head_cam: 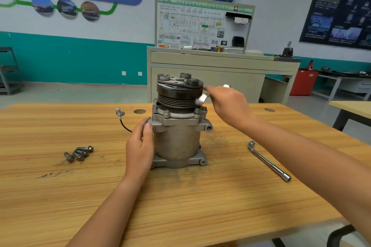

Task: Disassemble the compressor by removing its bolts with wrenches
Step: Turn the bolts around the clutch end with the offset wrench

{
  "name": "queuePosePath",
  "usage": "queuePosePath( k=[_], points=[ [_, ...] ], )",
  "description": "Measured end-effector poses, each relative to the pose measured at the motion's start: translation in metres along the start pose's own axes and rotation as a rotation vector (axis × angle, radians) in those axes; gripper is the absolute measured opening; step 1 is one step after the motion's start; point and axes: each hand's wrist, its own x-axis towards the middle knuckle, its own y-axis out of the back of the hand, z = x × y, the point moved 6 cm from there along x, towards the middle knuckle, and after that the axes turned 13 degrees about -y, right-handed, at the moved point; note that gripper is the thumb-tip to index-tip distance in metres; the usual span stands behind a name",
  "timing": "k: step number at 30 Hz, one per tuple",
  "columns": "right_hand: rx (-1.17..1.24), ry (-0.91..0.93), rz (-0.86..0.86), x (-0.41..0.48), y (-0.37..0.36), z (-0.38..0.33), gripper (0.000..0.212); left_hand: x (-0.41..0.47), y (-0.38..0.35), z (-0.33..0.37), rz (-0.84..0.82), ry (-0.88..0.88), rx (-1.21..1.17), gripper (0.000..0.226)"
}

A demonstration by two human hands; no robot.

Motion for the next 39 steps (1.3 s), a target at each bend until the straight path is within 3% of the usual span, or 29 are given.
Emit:
queuePosePath(
  k=[2, 4, 7, 11, 18, 22, 27, 36, 39],
  points=[
    [0.292, -0.182, 0.008, -0.012, 0.013, 0.012, 0.032, 0.001, 0.001, 0.000, 0.001, -0.003, -0.011, 0.037],
    [0.440, -0.187, 0.018, -0.026, 0.028, 0.011, 0.038, 0.001, 0.000, -0.001, -0.015, -0.007, 0.001, 0.036],
    [0.144, -0.065, -0.083, -0.044, 0.032, 0.001, 0.044, 0.001, -0.003, -0.006, -0.062, -0.009, 0.062, 0.038],
    [-0.128, -0.116, -0.243, -0.052, 0.020, 0.003, 0.042, 0.001, -0.003, -0.009, -0.059, -0.033, 0.094, 0.039],
    [-0.433, -0.048, -0.285, -0.045, 0.029, -0.006, 0.046, 0.002, -0.002, -0.008, -0.042, -0.052, 0.075, 0.033],
    [-0.635, 0.043, -0.308, -0.043, 0.034, -0.026, 0.039, 0.002, -0.002, -0.009, -0.042, -0.046, 0.064, 0.035],
    [-0.680, 0.132, -0.368, -0.037, 0.032, -0.025, 0.029, 0.001, -0.002, -0.010, -0.041, -0.052, 0.052, 0.038],
    [-0.623, 0.311, -0.384, -0.012, 0.014, 0.011, 0.054, 0.002, -0.003, -0.011, -0.016, -0.078, 0.024, 0.032],
    [-0.639, 0.354, -0.346, 0.001, 0.004, 0.019, 0.047, 0.002, -0.004, -0.010, -0.030, -0.079, 0.042, 0.033]
  ],
)
